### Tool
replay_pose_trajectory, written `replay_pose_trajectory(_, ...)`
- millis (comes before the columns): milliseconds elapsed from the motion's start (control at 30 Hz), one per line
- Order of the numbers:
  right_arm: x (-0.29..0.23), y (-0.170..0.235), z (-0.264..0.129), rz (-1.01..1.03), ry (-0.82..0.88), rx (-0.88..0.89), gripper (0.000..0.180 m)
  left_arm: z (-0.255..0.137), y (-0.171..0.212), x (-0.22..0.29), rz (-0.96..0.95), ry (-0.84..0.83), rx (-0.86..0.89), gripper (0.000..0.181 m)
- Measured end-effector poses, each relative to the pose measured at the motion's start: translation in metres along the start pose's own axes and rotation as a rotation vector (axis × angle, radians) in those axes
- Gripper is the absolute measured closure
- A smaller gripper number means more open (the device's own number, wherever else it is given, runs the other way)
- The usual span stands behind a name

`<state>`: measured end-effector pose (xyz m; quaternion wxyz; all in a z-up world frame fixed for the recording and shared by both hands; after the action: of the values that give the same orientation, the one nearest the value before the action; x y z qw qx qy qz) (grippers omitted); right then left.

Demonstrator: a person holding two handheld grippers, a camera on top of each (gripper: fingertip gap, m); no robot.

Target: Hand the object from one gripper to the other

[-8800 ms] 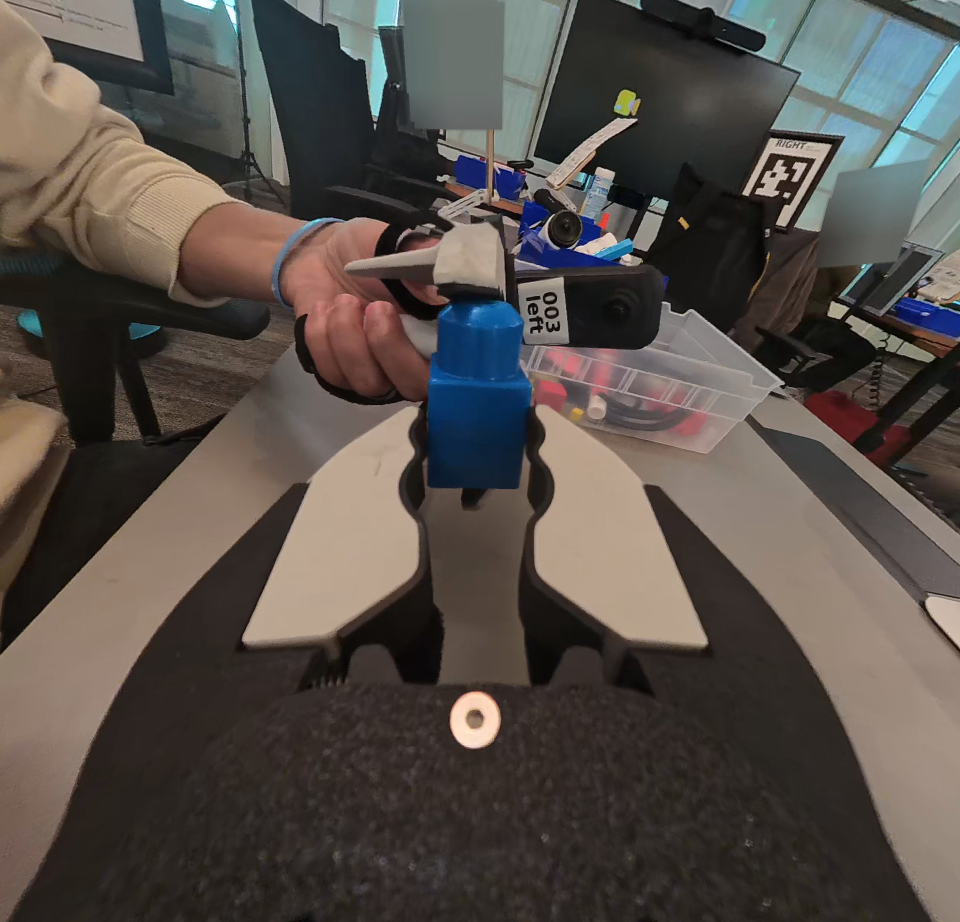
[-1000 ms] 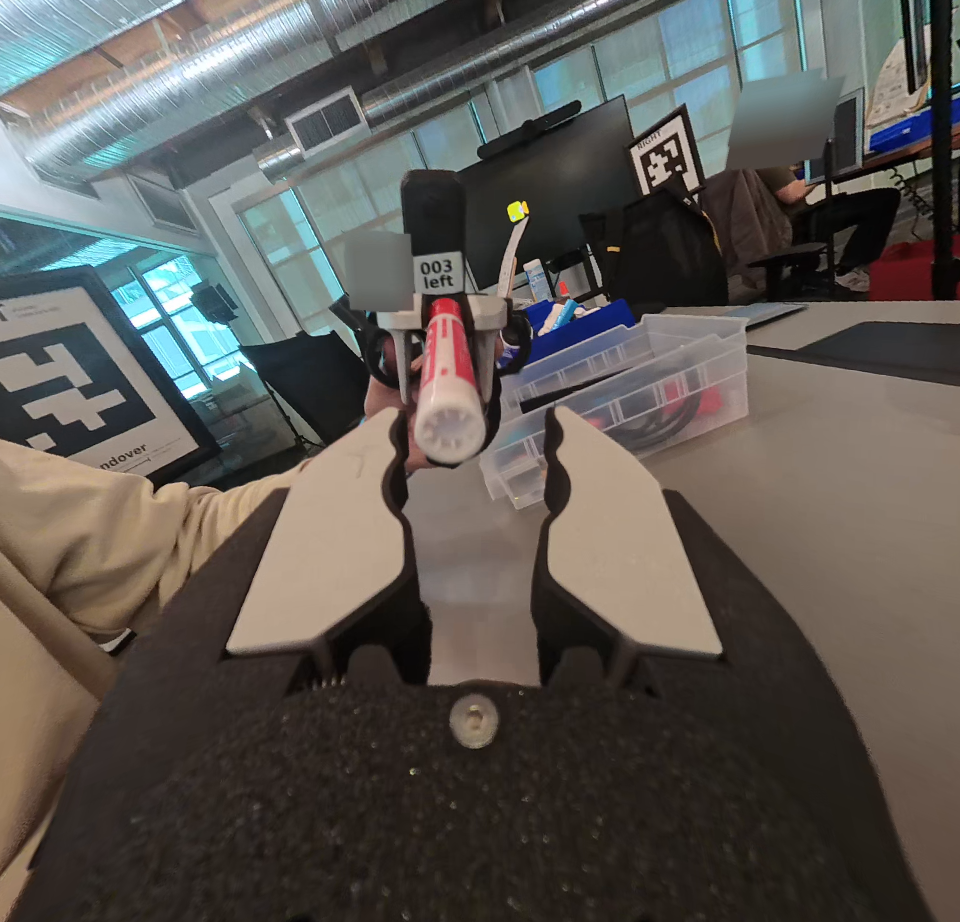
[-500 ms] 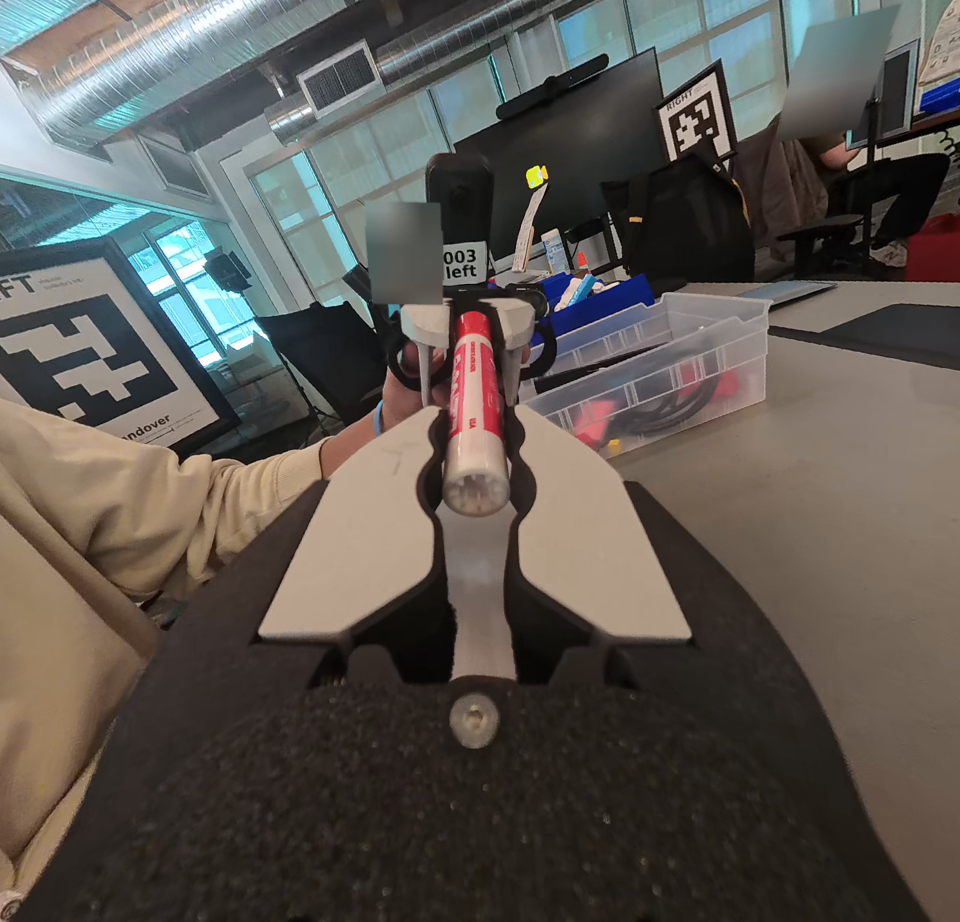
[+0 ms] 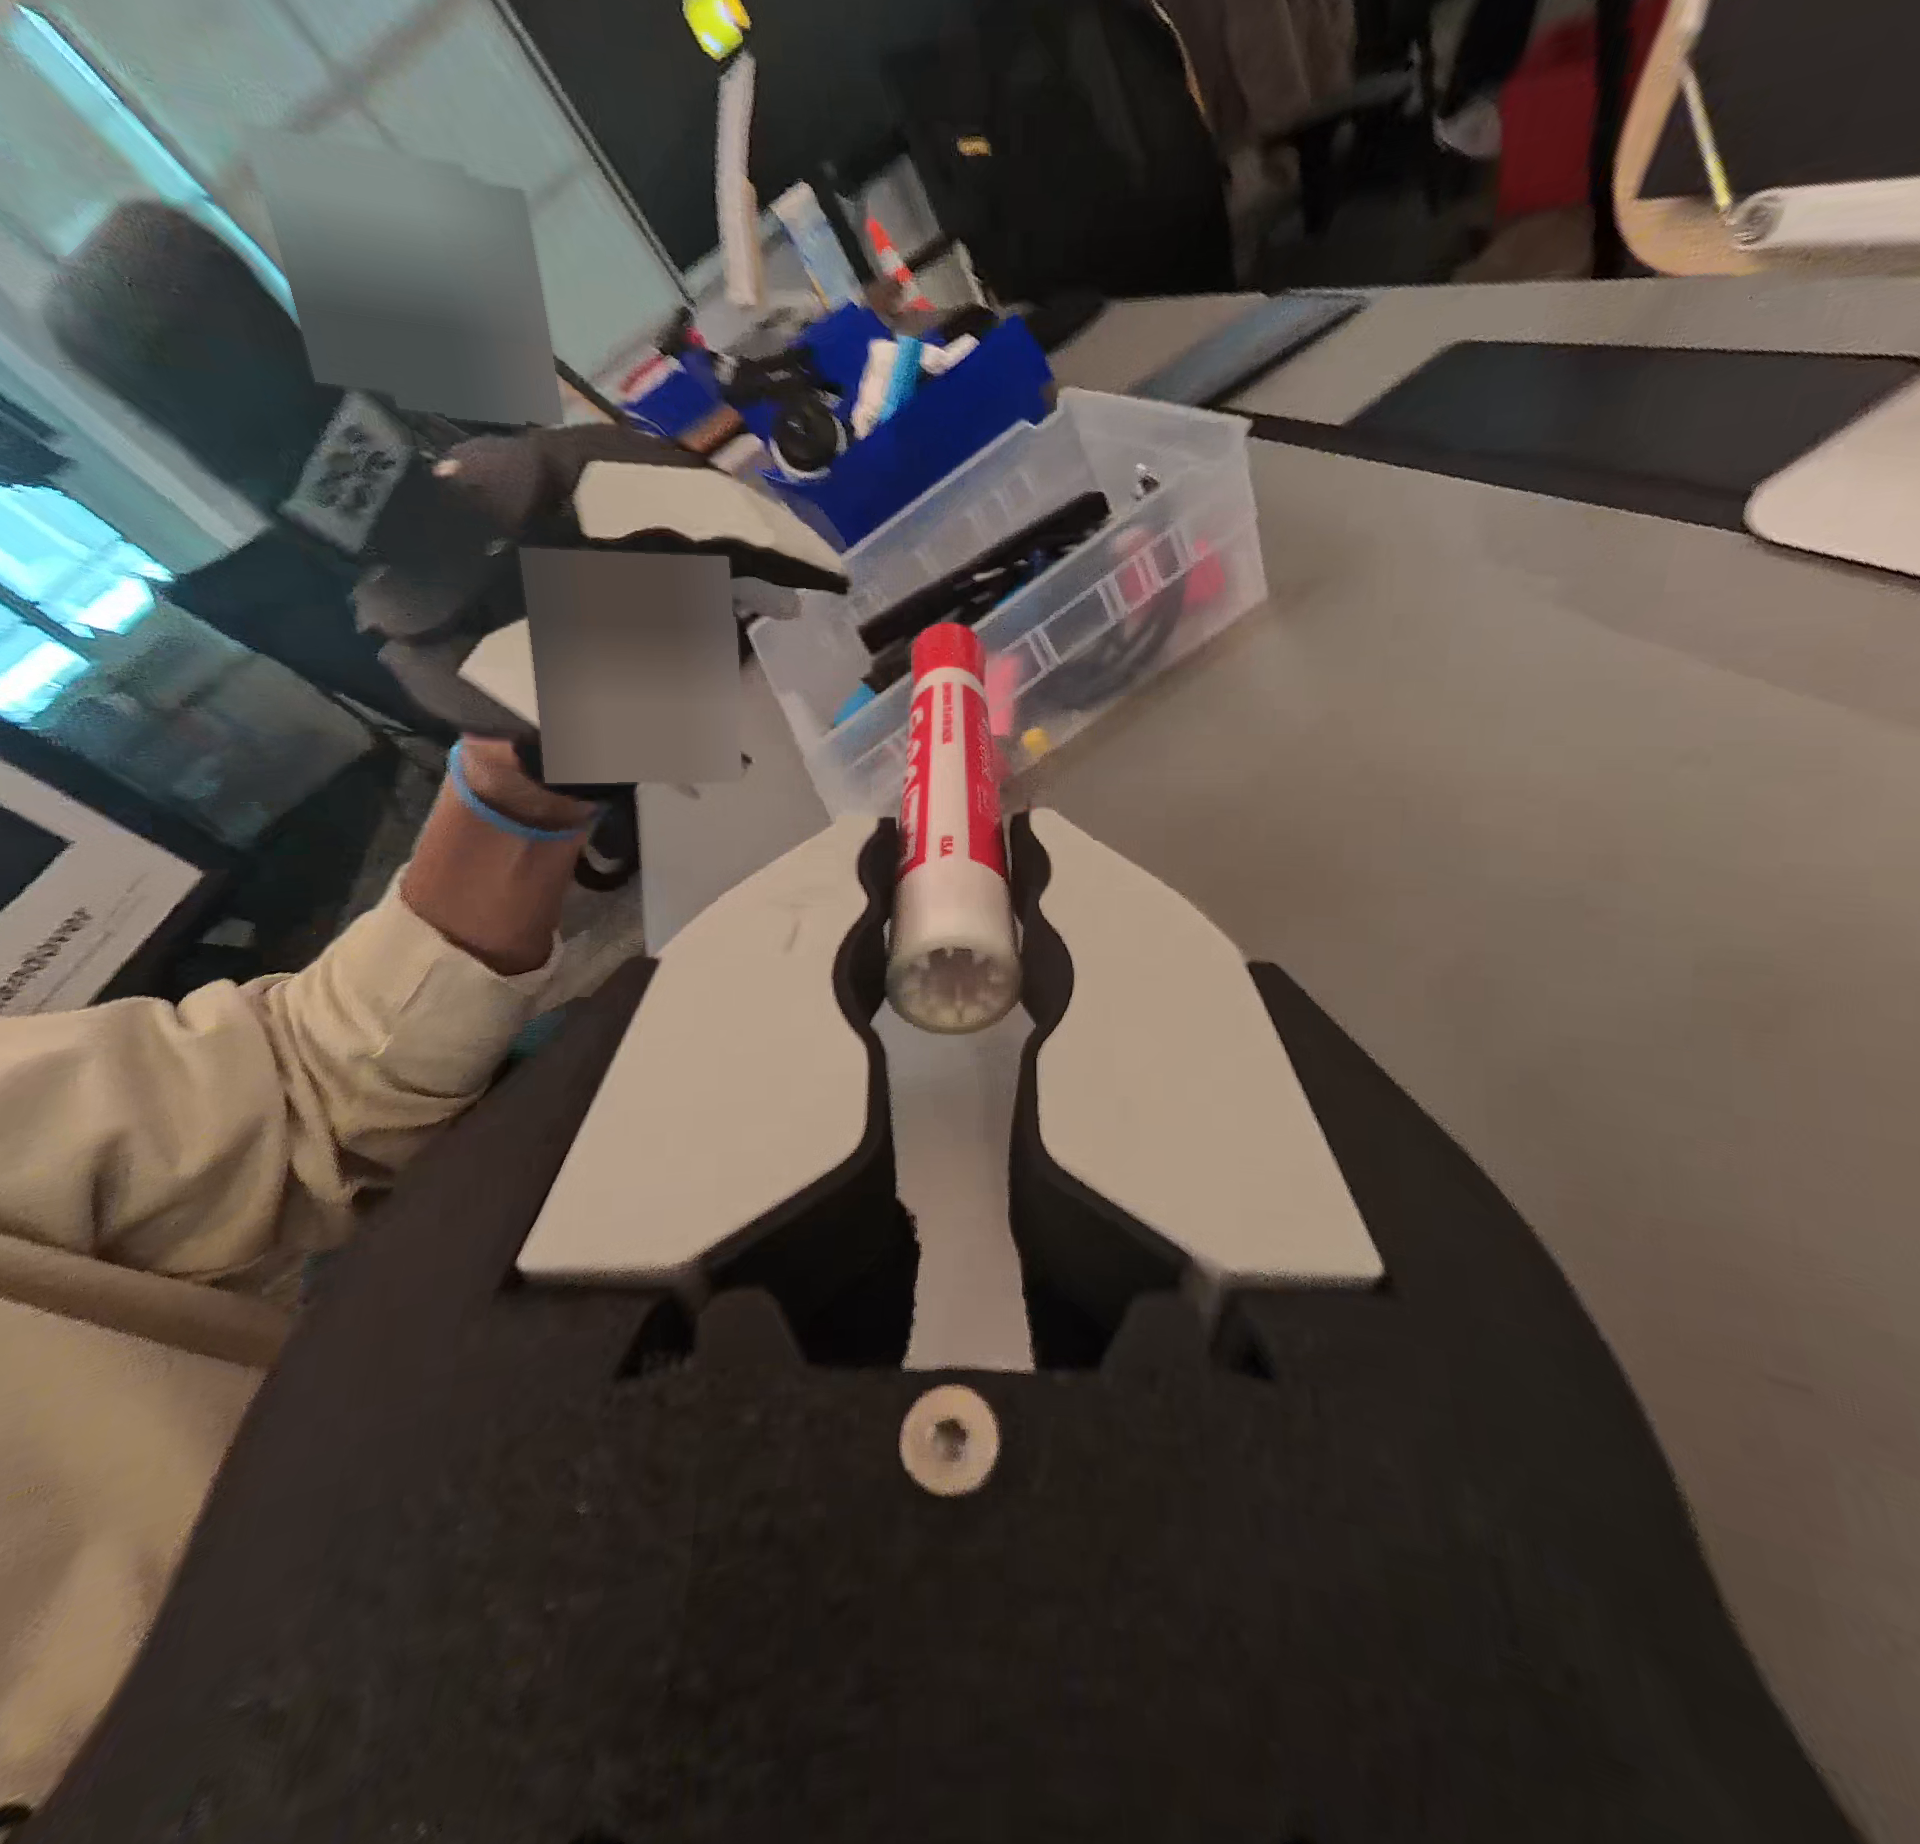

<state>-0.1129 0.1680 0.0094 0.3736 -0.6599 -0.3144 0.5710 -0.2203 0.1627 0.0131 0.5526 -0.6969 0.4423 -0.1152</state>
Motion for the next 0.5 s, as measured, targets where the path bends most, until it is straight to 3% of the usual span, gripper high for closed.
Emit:
replay_pose_trajectory(233, -0.013, -0.001, 0.022, -0.008, 0.182, -0.186, 0.158, 0.008, -0.009, 0.015, 0.405, -0.268, -0.049, 0.131)
replay_pose_trajectory(500, -0.027, 0.026, 0.049, 0.018, 0.12, -0.305, 0.158, 0.019, 0.01, 0.031, 0.589, -0.264, -0.146, 0.134)
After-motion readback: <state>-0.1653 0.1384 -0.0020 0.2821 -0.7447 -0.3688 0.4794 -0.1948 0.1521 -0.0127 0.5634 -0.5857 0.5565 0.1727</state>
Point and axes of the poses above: each gripper's, where its closed fingertips meet, z out along the fingers, y out of its underside, x = y × z across the jaws, the point moved 1 cm from there along -z, back along the fingers, and after that the axes turned 15 degrees about -y, right-handed, at the moved point
